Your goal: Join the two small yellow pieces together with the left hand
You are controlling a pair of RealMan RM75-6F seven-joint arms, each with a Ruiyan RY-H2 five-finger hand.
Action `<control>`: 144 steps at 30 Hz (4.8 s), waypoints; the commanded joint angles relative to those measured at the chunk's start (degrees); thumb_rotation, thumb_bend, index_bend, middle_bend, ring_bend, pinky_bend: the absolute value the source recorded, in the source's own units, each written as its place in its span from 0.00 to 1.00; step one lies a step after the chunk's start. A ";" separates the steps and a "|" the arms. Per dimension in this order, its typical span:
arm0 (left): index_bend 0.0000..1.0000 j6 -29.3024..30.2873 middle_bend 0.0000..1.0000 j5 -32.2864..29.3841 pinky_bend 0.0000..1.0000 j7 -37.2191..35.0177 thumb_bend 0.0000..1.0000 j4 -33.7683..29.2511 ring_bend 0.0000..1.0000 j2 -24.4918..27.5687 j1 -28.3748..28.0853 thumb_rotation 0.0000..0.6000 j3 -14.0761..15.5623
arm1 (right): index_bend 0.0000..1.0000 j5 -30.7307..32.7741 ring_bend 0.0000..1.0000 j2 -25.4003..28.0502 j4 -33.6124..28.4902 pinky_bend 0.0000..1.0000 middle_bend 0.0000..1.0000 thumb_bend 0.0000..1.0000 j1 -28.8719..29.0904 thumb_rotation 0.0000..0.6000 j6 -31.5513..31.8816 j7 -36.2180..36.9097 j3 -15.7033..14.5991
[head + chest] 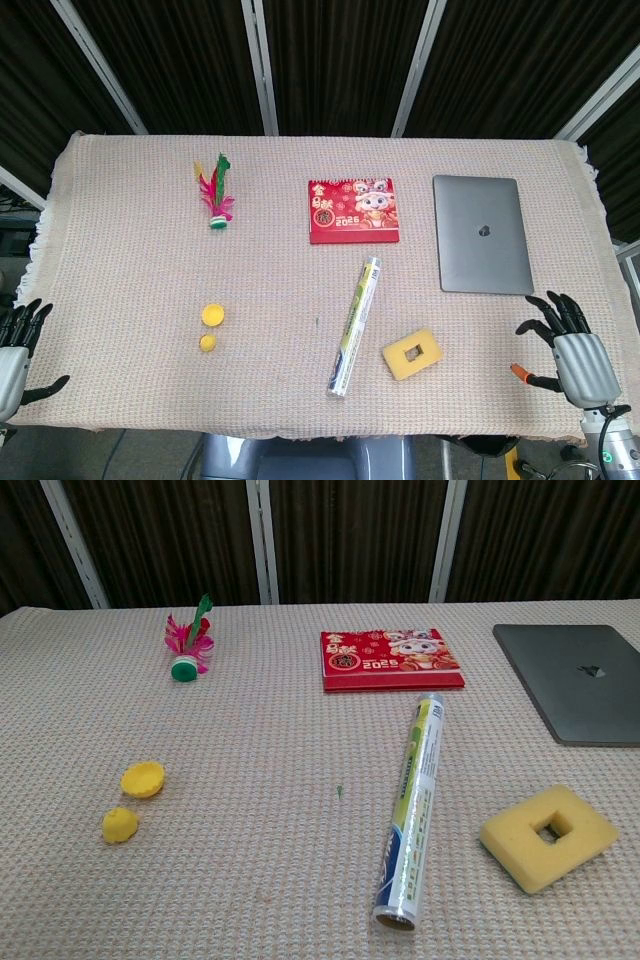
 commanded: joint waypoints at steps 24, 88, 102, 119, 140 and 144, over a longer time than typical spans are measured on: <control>0.00 0.18 0.00 0.06 0.00 0.08 0.00 -0.68 0.00 -0.16 -0.05 1.00 -0.36 | 0.47 0.23 0.00 -0.93 0.92 0.00 0.13 0.00 -0.32 1.00 1.56 0.28 0.73; 0.34 -16.98 0.00 -18.45 0.00 21.11 0.16 -8.50 0.00 -20.14 -19.35 1.00 -4.70 | 0.48 -1.27 0.00 -1.44 1.32 0.00 0.13 0.00 -0.57 1.00 3.01 0.64 0.39; 0.46 -14.89 0.00 -21.25 0.00 22.02 0.20 -6.70 0.00 -21.55 -19.35 1.00 -5.30 | 0.48 -1.25 0.00 -1.56 1.54 0.00 0.13 0.00 -0.62 1.00 3.31 1.23 0.53; 0.49 -15.61 0.00 -24.08 0.00 23.62 0.20 -5.14 0.00 -25.15 -21.33 1.00 -6.01 | 0.48 -1.51 0.00 -1.64 1.85 0.00 0.12 0.00 -0.66 1.00 3.72 2.23 0.53; 0.50 -15.89 0.00 -25.38 0.00 24.19 0.23 -3.93 0.00 -27.16 -22.60 1.00 -5.51 | 0.48 -1.41 0.00 -1.65 2.18 0.00 0.10 0.00 -0.63 1.00 3.94 3.60 0.70; 0.49 -15.56 0.00 -25.64 0.00 23.35 0.24 -3.85 0.00 -27.10 -22.39 1.00 -5.66 | 0.48 -1.45 0.00 -1.65 2.18 0.00 0.10 0.00 -0.65 1.00 4.01 3.64 0.70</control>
